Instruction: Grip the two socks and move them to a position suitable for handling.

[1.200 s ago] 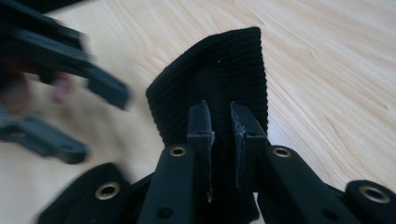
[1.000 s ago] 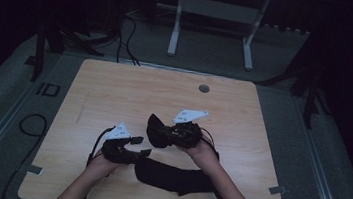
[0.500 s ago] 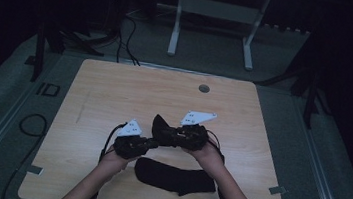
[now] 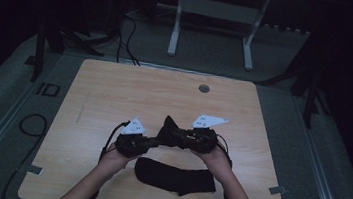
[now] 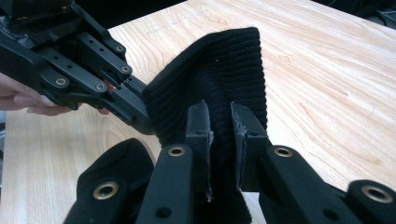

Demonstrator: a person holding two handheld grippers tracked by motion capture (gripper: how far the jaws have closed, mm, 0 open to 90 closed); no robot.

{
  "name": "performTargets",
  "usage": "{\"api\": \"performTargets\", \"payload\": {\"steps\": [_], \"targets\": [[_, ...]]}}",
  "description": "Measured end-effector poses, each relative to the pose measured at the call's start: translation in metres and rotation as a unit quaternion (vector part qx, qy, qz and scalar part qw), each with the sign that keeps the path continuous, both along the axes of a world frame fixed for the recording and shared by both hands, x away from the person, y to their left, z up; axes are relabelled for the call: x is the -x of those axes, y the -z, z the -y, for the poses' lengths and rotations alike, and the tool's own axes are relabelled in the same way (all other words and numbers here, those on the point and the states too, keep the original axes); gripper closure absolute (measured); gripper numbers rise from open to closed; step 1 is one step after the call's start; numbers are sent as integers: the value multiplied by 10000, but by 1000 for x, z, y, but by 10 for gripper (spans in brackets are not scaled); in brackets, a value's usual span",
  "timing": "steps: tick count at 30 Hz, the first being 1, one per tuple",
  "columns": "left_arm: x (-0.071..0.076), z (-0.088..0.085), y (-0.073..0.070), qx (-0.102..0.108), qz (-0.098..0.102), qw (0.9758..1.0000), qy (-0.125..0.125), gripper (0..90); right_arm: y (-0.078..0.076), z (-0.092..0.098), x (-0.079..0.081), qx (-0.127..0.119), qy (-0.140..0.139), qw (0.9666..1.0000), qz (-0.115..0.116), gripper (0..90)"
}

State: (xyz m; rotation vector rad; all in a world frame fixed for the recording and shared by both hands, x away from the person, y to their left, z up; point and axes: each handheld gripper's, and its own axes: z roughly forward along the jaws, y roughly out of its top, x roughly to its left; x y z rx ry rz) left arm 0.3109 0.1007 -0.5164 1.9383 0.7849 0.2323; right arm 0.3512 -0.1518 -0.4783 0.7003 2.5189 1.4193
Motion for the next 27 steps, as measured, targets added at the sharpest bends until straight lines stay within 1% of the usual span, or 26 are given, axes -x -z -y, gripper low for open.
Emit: {"api": "performTargets", "payload": {"steps": [1, 2, 3, 4, 5, 6, 7, 8, 9, 10, 12, 14, 15, 16, 17, 18, 19, 20, 21, 22, 23, 24, 25, 27], "targets": [[0, 0, 0, -89, 5, 10000, -12, 854, 0, 4, 1, 7, 140, 9999, 76, 803], [-1, 0, 1, -137, -16, 9999, -33, 854, 0, 4, 1, 7, 140, 9999, 76, 803], [-1, -3, 2, -141, -53, 9999, -68, 854, -1, 8, 0, 38, 300, 9994, 136, 804], [-2, -6, 4, -163, -100, 9998, -103, 853, -2, 14, -2, -41, 385, 9992, 93, 808], [-3, -7, 6, -179, -107, 9997, -141, 853, -3, 22, -4, -141, 492, 9987, 47, 810], [-3, -10, 6, -143, -161, 9997, -127, 853, -4, 26, -4, -164, 562, 9983, 75, 809], [-4, -10, 7, -137, -173, 9997, -121, 853, -5, 30, -5, -214, 568, 9982, 34, 809], [-4, -9, 6, -236, -150, 9995, -127, 853, -4, 32, -5, -206, 540, 9983, -7, 808], [-4, -8, 6, -259, -147, 9995, -103, 853, -3, 32, -3, -72, 604, 9981, 58, 806], [-5, -7, 6, -303, -147, 9994, -125, 853, 0, 32, -2, -32, 651, 9978, 90, 805], [-6, -5, 6, -387, -147, 9991, -69, 852, 3, 35, -1, -78, 732, 9973, 66, 806], [-6, -5, 7, -469, -165, 9987, -95, 852, 6, 40, -2, -110, 793, 9968, -6, 810], [-7, -5, 8, -522, -178, 9984, -116, 853, 8, 43, -2, -99, 865, 9962, -16, 834], [-7, -5, 8, -522, -178, 9984, -116, 852, 8, 43, -2, -99, 865, 9962, -16, 834], [-8, -9, 11, -645, -215, 9975, -184, 852, 10, 47, -2, -51, 996, 9950, -16, 834], [-8, -11, 12, -642, -263, 9974, -200, 852, 14, 59, -5, 23, 1246, 9922, -99, 838], [-9, -14, 14, -660, -318, 9970, -232, 852, 16, 64, -6, 2, 1313, 9912, -153, 838], [-11, -16, 15, -693, -379, 9965, -261, 852, 18, 69, -7, 46, 1422, 9896, -191, 840], [-12, -18, 17, -733, -445, 9960, -258, 852, 21, 73, -8, 142, 1480, 9886, -247, 840], [-12, -18, 17, -733, -445, 9960, -258, 851, 21, 73, -8, 142, 1480, 9886, -247, 840], [-12, -18, 17, -733, -445, 9960, -258, 851, 24, 75, -8, 225, 1525, 9876, -297, 840], [-16, -16, 23, -908, -603, 9938, -237, 851, 24, 75, -8, 225, 1525, 9876, -297, 839], [-17, -15, 25, -965, -642, 9930, -223, 850, 38, 77, -8, 429, 1579, 9854, -474, 831], [-20, -12, 28, -1075, -726, 9915, -113, 846, 47, 75, -7, 544, 1598, 9843, -521, 809]]}}
